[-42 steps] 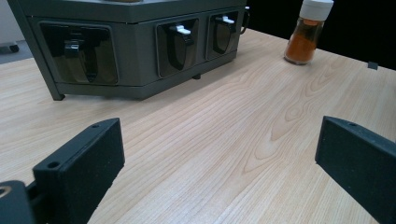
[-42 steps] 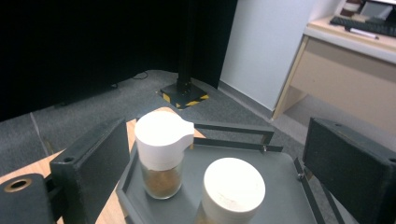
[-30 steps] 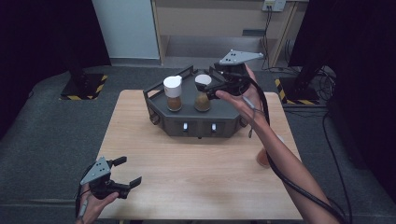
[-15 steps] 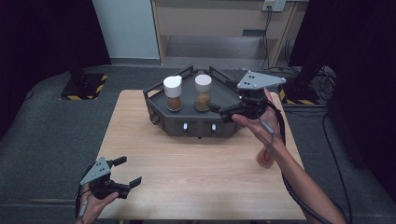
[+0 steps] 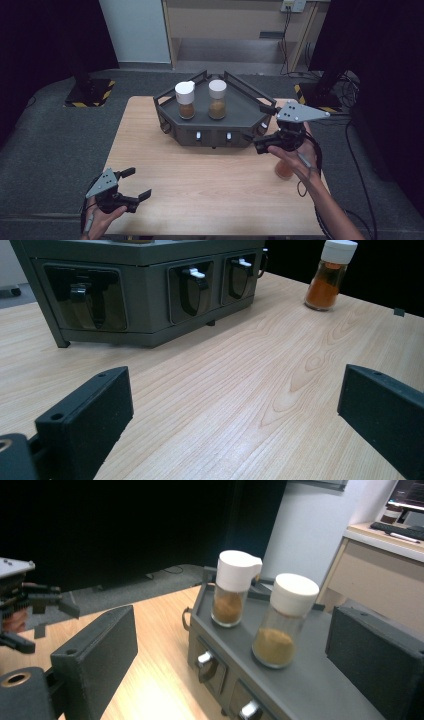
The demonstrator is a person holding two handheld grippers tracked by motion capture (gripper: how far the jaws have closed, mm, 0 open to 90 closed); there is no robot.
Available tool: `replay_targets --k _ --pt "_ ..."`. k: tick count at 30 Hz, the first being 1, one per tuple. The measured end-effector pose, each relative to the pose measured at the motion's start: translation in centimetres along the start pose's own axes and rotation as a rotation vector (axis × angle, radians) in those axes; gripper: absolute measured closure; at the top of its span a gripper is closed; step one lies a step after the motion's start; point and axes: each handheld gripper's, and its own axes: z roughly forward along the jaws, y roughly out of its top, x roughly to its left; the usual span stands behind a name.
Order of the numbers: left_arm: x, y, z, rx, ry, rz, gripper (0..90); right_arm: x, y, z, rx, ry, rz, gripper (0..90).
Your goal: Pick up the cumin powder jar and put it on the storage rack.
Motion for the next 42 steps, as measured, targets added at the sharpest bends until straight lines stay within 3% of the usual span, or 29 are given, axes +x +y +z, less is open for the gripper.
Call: replay_targets --k 12,29,42 --pt "0.0 0.0 0.0 -0.004 0.003 -0.002 0.4 1.1 -3.6 -3.0 -0.007 -0.028 0.025 6.9" --pt "-0.1 -0.1 -0.2 -0.011 0.01 -0.006 0.4 2.1 -8.6 -6.4 0.035 -0.075 0.094 6.4" --pt "-0.1 -0.1 -0.2 -0.014 0.01 -0.007 0.4 2.8 -11.6 -7.0 0.076 -0.093 0.148 6.3"
